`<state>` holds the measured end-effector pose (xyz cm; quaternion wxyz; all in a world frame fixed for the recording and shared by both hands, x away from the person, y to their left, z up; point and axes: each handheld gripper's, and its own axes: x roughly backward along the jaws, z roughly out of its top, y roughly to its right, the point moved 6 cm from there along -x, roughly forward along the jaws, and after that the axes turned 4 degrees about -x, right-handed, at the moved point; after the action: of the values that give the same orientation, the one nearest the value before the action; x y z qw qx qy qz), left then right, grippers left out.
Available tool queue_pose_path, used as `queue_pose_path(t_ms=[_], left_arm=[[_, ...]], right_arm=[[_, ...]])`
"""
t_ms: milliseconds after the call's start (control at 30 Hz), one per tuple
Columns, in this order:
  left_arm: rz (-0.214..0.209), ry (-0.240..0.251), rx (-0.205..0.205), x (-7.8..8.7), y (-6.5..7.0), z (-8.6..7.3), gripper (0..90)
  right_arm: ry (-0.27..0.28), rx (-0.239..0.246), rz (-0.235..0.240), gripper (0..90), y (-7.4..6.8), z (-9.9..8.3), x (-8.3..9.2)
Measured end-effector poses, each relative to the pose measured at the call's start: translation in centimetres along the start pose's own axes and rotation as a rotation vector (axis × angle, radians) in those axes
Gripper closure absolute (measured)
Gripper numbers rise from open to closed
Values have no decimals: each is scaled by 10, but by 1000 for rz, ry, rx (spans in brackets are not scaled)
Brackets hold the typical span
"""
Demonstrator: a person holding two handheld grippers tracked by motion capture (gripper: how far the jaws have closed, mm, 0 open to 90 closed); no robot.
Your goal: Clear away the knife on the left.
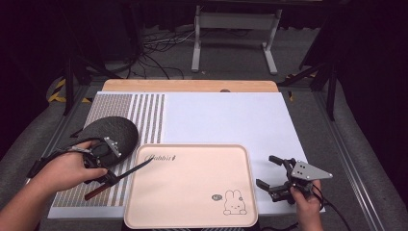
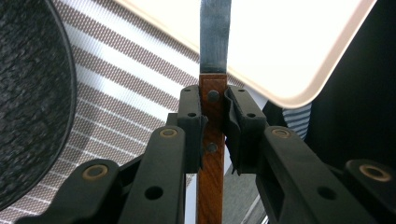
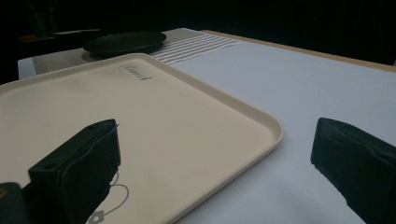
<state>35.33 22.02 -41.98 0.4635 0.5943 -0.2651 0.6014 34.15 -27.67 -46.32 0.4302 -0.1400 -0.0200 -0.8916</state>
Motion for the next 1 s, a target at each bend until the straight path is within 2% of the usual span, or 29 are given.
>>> queue_pose_path(t_ms=[300, 433, 833, 1000], left_arm=[[-3, 57, 70, -3, 10, 14, 777], [-4, 64, 96, -6, 15, 19, 777], [-8, 76, 109, -19, 24, 39, 777], [-25, 82, 117, -24, 28, 48, 777]], right_arm=[[5, -4, 2, 22, 0, 0, 1], [7, -4, 2, 22, 0, 1, 1], [8, 0, 1, 22, 0, 1, 2], [11, 3, 2, 22, 0, 2, 2]])
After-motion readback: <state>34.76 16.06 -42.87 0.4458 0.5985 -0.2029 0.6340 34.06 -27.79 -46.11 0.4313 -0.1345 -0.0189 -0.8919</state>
